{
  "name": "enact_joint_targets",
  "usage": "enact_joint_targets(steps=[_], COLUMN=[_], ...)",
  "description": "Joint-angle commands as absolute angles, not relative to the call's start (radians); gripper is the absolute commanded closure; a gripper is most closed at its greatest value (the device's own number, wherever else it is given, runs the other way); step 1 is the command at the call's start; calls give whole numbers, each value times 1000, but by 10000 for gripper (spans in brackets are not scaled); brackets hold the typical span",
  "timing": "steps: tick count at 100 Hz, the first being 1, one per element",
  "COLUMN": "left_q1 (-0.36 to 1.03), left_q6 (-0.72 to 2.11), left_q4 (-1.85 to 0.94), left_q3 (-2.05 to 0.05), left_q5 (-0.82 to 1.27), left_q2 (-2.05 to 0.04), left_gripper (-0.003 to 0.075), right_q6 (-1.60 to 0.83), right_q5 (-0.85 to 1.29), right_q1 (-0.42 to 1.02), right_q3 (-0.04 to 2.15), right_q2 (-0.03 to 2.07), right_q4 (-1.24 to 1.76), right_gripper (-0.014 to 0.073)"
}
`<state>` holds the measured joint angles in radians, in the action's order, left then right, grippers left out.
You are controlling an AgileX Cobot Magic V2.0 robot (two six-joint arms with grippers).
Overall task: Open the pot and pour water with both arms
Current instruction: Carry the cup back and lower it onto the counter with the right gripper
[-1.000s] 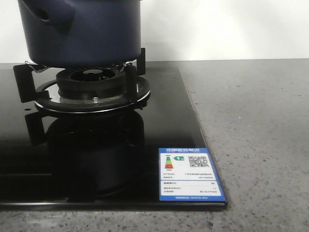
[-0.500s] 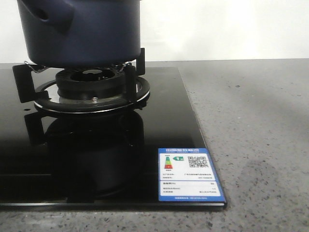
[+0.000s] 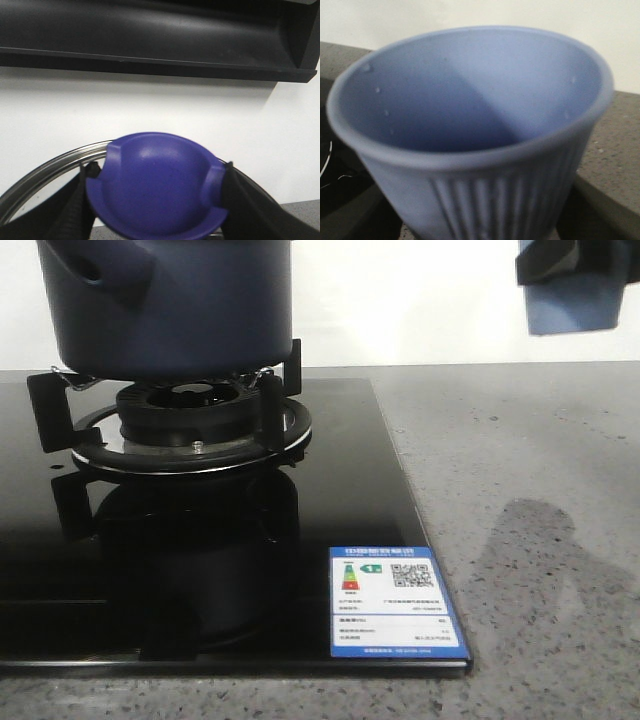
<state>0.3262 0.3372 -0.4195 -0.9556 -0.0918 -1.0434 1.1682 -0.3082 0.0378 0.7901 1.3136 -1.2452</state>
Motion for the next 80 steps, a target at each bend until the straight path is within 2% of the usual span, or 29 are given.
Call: enact_joint_targets(steps=[1, 28, 53, 80], left_q1=[322, 322, 322, 322], left_q6=[337, 337, 337, 337], left_q4=[-413, -413, -413, -413], left_q3=[-994, -994, -994, -994], left_q5=[-198, -198, -198, -198], left_q2=[-1019, -1019, -1019, -1019], left_gripper=[362, 362, 362, 362], right_q6=[1074, 795, 746, 746], right_q5=[-456, -758, -802, -802], right_q1=[-6, -91, -93, -93], right_q3=[816, 816, 816, 816], right_q2=[1334, 1522, 1623, 1636], right_q4=[-1158, -979, -951, -949], right_gripper=[244, 244, 244, 244])
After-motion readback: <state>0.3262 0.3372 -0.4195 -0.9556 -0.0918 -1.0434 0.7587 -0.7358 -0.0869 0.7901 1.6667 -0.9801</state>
